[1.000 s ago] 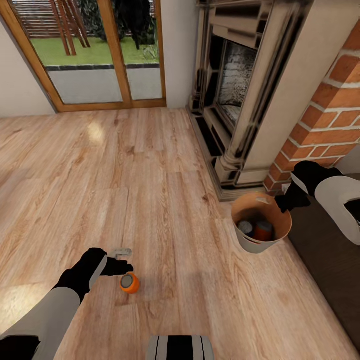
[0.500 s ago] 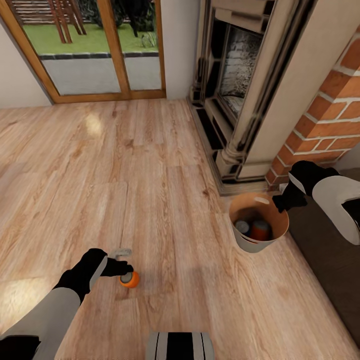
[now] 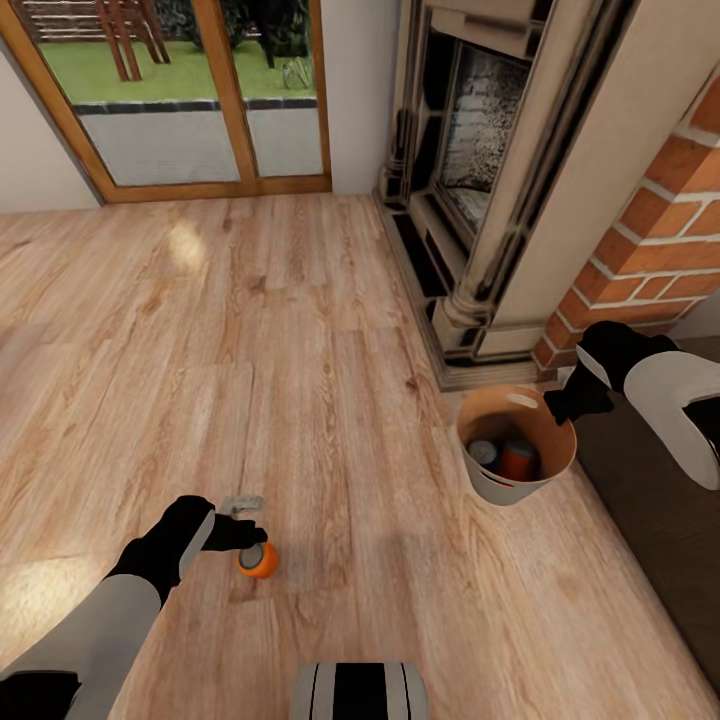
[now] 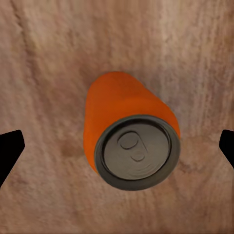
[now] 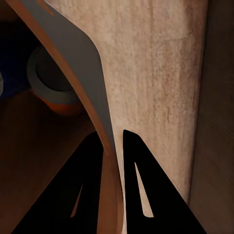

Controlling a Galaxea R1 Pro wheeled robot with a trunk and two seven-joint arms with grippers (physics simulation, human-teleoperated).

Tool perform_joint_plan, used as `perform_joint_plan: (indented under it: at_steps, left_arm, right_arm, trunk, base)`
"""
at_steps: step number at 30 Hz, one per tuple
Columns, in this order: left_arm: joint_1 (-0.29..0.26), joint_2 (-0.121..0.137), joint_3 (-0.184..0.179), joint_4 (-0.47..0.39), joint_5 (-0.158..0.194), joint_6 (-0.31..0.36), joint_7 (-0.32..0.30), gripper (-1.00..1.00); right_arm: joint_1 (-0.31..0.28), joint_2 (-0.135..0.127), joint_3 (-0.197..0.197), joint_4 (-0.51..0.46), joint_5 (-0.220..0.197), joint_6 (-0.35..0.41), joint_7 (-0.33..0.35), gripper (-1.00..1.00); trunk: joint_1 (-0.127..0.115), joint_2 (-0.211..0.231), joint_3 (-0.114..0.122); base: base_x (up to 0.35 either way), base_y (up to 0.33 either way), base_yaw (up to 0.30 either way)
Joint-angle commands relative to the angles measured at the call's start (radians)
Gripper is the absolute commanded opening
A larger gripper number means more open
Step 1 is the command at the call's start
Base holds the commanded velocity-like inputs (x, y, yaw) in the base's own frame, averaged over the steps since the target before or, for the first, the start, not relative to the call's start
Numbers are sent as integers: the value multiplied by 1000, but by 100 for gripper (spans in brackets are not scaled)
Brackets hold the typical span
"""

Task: Put the three can of soda from the living room inside the tash can in the kitchen.

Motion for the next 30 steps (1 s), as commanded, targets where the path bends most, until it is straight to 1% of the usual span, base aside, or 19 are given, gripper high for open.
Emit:
perform_joint_plan:
  at_steps: [1, 4, 14, 20, 23, 27, 30]
  left_arm:
    - [0, 0, 0, 0, 0, 0, 0, 100]
    - [0, 0, -1, 0, 0, 0, 1, 100]
    - [0, -1, -1, 0, -1, 0, 2, 100]
    - [0, -2, -1, -1, -1, -1, 1, 100]
    - [0, -2, -1, -1, -1, -1, 1, 100]
    - [0, -3, -1, -1, -1, -2, 1, 100]
    - [0, -3, -1, -2, -1, -2, 0, 100]
  right_arm:
    - [0, 0, -5, 0, -13, 2, 6, -100]
    - [0, 0, -5, 1, -13, 2, 6, -100]
    - [0, 0, -3, 1, -13, 2, 6, -100]
    - [0, 5, -2, 1, -13, 2, 6, -100]
    - [0, 11, -2, 1, -13, 2, 6, -100]
    - [0, 20, -2, 1, -13, 2, 6, -100]
    - [0, 25, 9, 1, -13, 2, 6, -100]
  trunk:
    - [0, 0, 0]
    - [0, 0, 0]
    - [4, -2, -39]
    - [4, -2, -39]
    - [6, -3, -50]
    - [6, -3, -50]
    - [6, -3, -50]
  base:
    - [8, -1, 0]
    - [4, 0, 0]
    - [0, 0, 0]
    - [0, 0, 0]
    - [0, 0, 0]
    - [0, 0, 0]
    - [0, 0, 0]
